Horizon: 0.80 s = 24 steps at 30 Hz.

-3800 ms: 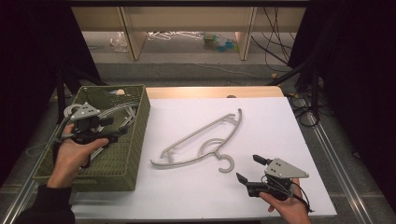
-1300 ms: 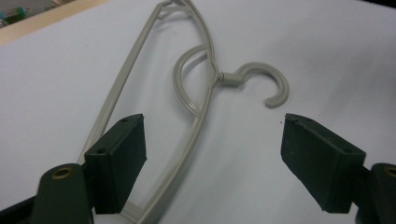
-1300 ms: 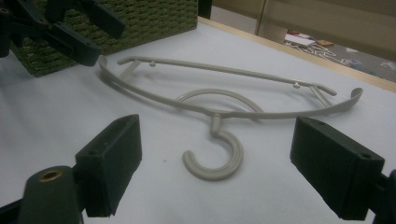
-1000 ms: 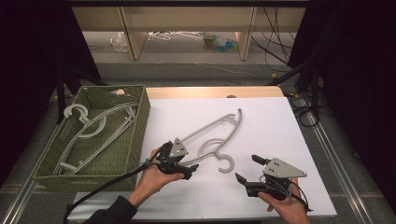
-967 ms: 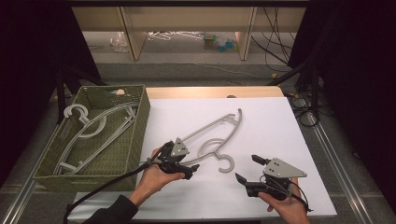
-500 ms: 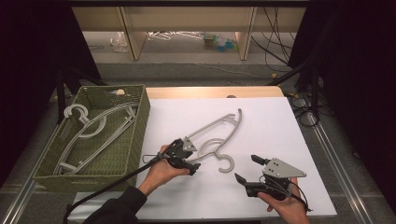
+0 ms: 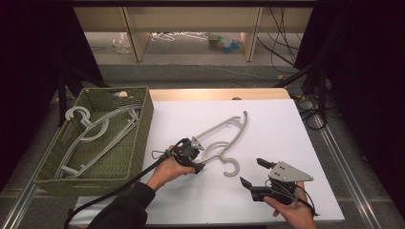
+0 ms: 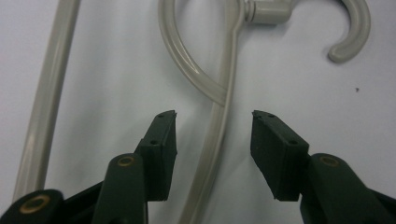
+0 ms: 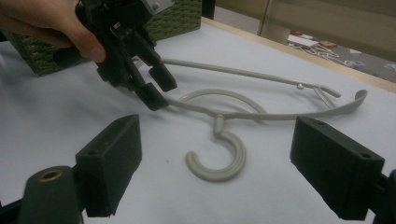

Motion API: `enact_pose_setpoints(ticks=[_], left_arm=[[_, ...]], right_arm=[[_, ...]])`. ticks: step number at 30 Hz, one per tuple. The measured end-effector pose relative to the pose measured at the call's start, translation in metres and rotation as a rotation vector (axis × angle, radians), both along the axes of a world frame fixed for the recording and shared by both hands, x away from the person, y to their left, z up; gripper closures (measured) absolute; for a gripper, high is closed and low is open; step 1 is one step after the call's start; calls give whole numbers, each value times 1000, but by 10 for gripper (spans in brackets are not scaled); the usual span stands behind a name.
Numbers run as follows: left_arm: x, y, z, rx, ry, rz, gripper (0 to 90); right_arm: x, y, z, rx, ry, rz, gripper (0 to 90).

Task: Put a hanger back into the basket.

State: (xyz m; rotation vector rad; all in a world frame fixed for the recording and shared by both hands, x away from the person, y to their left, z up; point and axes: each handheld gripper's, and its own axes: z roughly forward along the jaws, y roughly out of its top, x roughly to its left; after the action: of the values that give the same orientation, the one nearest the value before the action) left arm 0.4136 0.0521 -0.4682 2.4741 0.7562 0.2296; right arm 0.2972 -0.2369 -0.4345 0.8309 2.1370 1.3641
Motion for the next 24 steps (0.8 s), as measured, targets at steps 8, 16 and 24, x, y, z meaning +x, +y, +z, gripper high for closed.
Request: enact_pose_setpoints(ticks=[8, 16, 24], left_arm=[[5, -5, -4, 3, 28, -12, 596], [7, -14, 1, 93, 38, -68, 719], [7, -16, 1, 93, 32, -98, 788]], right_arm=[[0, 0, 0, -6, 15, 10, 177], [0, 1, 0, -5, 14, 11, 178], [-1, 0, 1, -4, 7, 6, 178]])
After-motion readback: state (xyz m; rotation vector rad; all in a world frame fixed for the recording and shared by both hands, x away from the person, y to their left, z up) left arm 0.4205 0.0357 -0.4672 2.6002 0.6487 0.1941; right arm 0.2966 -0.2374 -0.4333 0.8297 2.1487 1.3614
